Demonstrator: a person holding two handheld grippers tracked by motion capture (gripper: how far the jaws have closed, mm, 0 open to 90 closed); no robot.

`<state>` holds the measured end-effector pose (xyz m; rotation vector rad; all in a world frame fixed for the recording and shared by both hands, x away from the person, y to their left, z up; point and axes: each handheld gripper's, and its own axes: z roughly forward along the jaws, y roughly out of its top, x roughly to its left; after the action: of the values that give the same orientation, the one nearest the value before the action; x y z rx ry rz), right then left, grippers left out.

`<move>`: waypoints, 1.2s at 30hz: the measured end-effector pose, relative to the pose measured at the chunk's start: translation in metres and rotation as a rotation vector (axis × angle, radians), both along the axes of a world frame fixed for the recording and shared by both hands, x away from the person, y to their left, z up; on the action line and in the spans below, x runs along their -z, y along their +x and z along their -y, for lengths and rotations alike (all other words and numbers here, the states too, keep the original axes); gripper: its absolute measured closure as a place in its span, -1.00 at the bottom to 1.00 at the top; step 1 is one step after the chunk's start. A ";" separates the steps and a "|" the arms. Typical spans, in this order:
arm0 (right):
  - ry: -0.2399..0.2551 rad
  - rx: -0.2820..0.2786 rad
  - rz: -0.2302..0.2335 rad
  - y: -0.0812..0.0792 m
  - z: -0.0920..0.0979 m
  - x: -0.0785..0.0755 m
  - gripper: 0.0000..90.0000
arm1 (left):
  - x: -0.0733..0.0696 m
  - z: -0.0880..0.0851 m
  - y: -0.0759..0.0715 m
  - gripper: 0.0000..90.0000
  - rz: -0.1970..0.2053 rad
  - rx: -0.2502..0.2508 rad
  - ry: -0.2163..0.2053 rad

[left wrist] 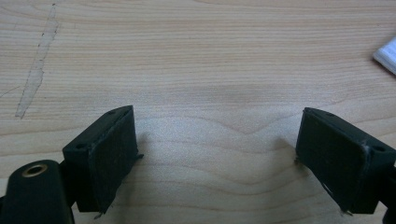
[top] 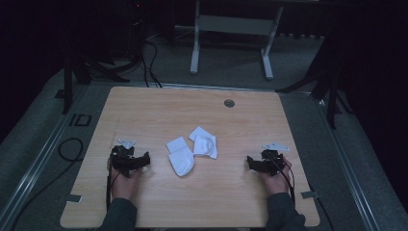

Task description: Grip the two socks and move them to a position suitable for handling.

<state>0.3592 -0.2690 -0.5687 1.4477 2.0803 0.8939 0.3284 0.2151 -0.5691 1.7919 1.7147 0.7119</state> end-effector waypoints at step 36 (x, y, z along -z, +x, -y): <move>0.024 -0.123 0.002 -0.027 -0.029 -0.017 0.63 | 0.000 0.000 0.000 -0.71 0.001 0.000 0.000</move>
<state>0.3324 -0.2401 -0.5514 1.3418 2.1834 0.9695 0.3287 0.2151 -0.5690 1.7914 1.7137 0.7123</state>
